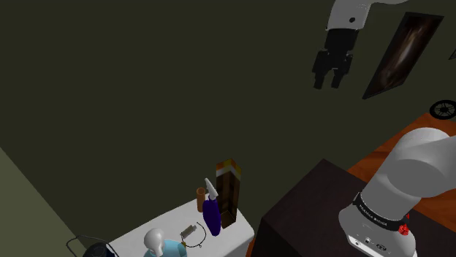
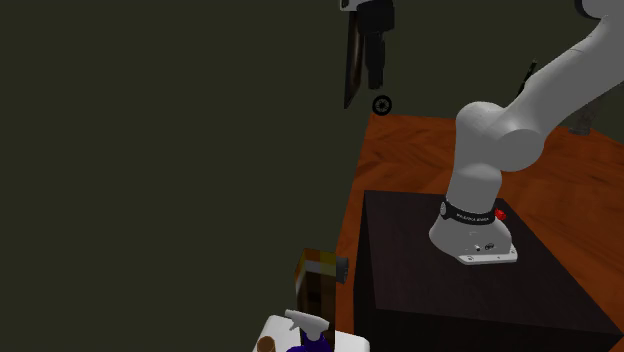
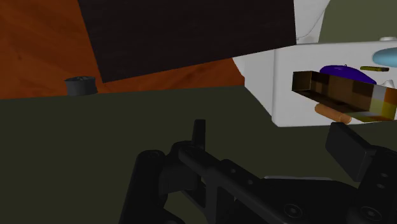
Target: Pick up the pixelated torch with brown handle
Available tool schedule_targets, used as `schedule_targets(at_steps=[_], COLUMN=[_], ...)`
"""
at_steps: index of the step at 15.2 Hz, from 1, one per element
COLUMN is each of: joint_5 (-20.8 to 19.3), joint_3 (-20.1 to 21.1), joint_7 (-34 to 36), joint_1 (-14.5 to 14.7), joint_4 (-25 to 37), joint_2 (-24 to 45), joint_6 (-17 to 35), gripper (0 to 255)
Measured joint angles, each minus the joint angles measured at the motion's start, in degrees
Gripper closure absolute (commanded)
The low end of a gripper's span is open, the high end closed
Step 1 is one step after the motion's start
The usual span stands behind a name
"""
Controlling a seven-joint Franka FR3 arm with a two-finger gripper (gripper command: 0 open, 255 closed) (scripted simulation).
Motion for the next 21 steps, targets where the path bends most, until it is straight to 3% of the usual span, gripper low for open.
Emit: schedule_targets(at_steps=[4,12,21], joint_5=[1.73,8.05,12.60], joint_3=[2.77,13.53,26.47], joint_7=[3.01,14.03,26.91], joint_1=[0.58,3.19,5.13], joint_4=[-2.30,-9.52,-10.78], joint_2=[-0.22,1.98,12.29], joint_6=[2.68,14.60,29.17], gripper=[0,0,0])
